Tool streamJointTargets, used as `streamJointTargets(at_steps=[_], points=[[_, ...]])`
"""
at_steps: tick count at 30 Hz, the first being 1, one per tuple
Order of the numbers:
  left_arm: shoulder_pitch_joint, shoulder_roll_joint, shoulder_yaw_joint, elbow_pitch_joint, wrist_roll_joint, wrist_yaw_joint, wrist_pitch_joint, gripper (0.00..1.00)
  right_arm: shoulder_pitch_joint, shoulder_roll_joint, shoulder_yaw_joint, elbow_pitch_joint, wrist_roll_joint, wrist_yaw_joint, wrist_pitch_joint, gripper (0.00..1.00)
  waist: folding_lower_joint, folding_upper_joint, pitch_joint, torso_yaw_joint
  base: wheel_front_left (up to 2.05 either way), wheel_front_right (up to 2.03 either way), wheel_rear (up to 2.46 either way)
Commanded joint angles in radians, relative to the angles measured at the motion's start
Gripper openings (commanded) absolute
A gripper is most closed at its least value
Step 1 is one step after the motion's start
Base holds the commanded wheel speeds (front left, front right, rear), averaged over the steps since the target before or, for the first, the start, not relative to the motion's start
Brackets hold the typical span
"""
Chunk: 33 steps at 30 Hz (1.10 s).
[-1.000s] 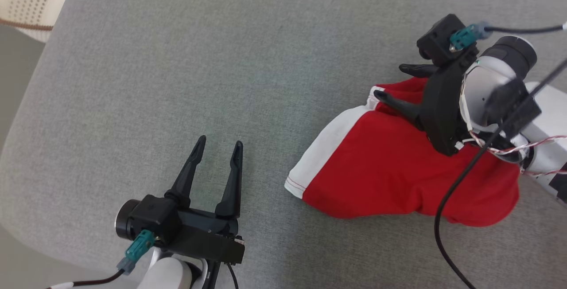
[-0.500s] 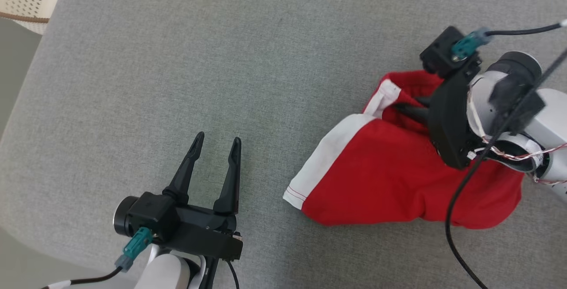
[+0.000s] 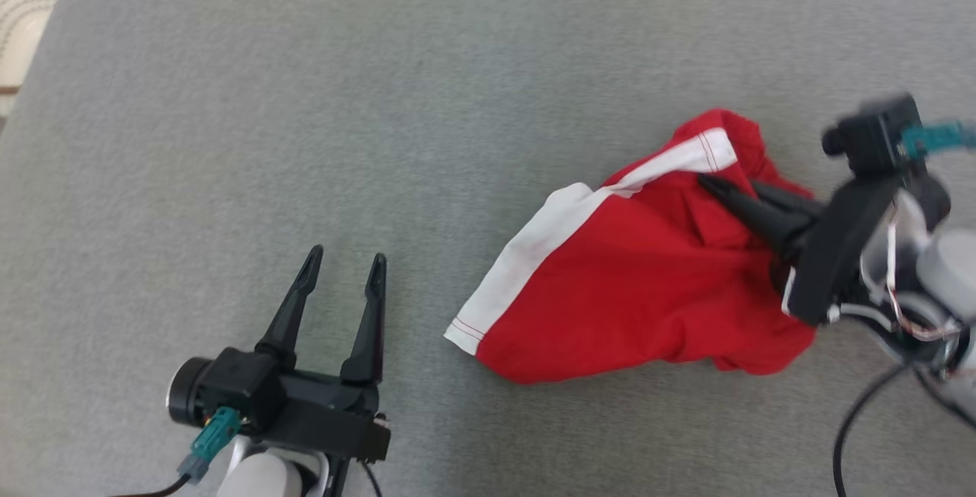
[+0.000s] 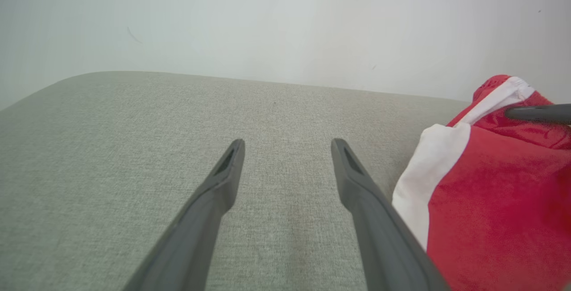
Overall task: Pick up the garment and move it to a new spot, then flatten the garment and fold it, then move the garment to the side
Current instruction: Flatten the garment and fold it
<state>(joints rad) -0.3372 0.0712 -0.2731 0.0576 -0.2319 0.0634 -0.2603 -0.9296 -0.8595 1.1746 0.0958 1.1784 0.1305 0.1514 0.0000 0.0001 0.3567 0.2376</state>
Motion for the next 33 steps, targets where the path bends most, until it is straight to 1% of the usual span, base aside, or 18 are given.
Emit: streamJointTargets(at_steps=[1,2,3,8,12,15,16,17,18,22,24,25,28,31,32,33], points=[[0.019,0.011,0.004,0.005,0.013,0.0,-0.003,1.0,0.032,-0.001,-0.008,-0.006,0.013,0.0,-0.02,0.0,0.0,-0.0001,-0.031,-0.042,0.0,0.0,0.0],[0.024,0.019,0.01,0.006,0.014,-0.001,-0.003,1.0,0.09,-0.002,-0.046,-0.014,0.031,0.0,-0.086,0.0,0.0,-0.0001,-0.042,-0.065,0.0,0.0,0.0],[0.063,0.063,0.02,-0.02,0.012,0.016,0.03,1.0,0.358,-0.024,-0.205,-0.116,0.179,0.0,-0.237,0.0,0.0,-0.0001,-0.092,-0.174,0.0,0.0,0.0],[0.066,0.062,0.008,-0.03,0.007,0.014,0.038,1.0,0.457,-0.015,-0.238,-0.107,0.233,0.0,-0.274,0.0,0.0,-0.0001,-0.093,-0.181,0.0,0.0,0.0],[0.073,0.067,0.007,-0.032,0.002,0.016,0.045,1.0,0.527,0.02,-0.247,-0.077,0.273,0.0,-0.3,0.0,0.0,-0.0001,-0.096,-0.186,0.0,0.0,0.0],[0.076,0.071,0.008,-0.038,-0.001,0.021,0.051,1.0,0.557,0.049,-0.253,-0.046,0.266,0.0,-0.327,0.0,0.0,-0.0001,-0.096,-0.193,0.0,0.0,0.0],[0.08,0.072,0.009,-0.04,-0.002,0.024,0.054,1.0,0.561,0.056,-0.258,-0.029,0.25,0.0,-0.34,0.13,0.0,-0.0001,-0.097,-0.196,0.0,0.0,0.0],[0.085,0.075,0.012,-0.042,-0.003,0.026,0.055,1.0,0.562,0.065,-0.267,-0.015,0.239,0.0,-0.354,0.42,0.0,-0.0001,-0.098,-0.2,0.0,0.0,0.0],[0.089,0.076,0.014,-0.044,-0.003,0.028,0.055,1.0,0.563,0.077,-0.273,-0.001,0.222,0.0,-0.366,1.0,0.0,-0.0001,-0.1,-0.204,0.0,0.0,0.0],[0.107,0.079,0.027,-0.049,-0.012,0.043,0.06,1.0,0.556,0.116,-0.324,0.051,0.119,0.0,-0.403,1.0,0.0,-0.0001,-0.116,-0.215,0.0,0.0,0.0],[0.119,0.081,0.034,-0.053,-0.017,0.05,0.057,1.0,0.563,0.132,-0.372,0.081,0.037,0.0,-0.414,1.0,0.0,-0.0001,-0.126,-0.219,0.0,0.0,0.0],[0.124,0.081,0.04,-0.057,-0.021,0.054,0.055,1.0,0.571,0.152,-0.401,0.091,0.001,0.0,-0.417,1.0,0.0,-0.0001,-0.133,-0.221,0.0,0.0,0.0],[0.14,0.084,0.057,-0.072,-0.025,0.071,0.051,1.0,0.602,0.208,-0.537,0.092,-0.147,0.0,-0.418,1.0,0.0,-0.0001,-0.15,-0.228,0.0,0.0,0.0],[0.149,0.086,0.072,-0.09,-0.031,0.088,0.047,1.0,0.657,0.285,-0.676,0.058,-0.303,0.0,-0.417,1.0,0.0,-0.0001,-0.163,-0.233,0.0,0.0,0.0],[0.149,0.086,0.072,-0.09,-0.031,0.088,0.047,1.0,0.657,0.285,-0.676,0.058,-0.303,0.0,-0.417,1.0,0.0,-0.0001,-0.163,-0.233,0.0,0.0,0.0],[0.153,0.089,0.079,-0.102,-0.027,0.098,0.046,1.0,0.692,0.332,-0.747,0.022,-0.393,0.0,-0.417,1.0,0.0,-0.0001,-0.171,-0.235,0.0,0.0,0.0]])
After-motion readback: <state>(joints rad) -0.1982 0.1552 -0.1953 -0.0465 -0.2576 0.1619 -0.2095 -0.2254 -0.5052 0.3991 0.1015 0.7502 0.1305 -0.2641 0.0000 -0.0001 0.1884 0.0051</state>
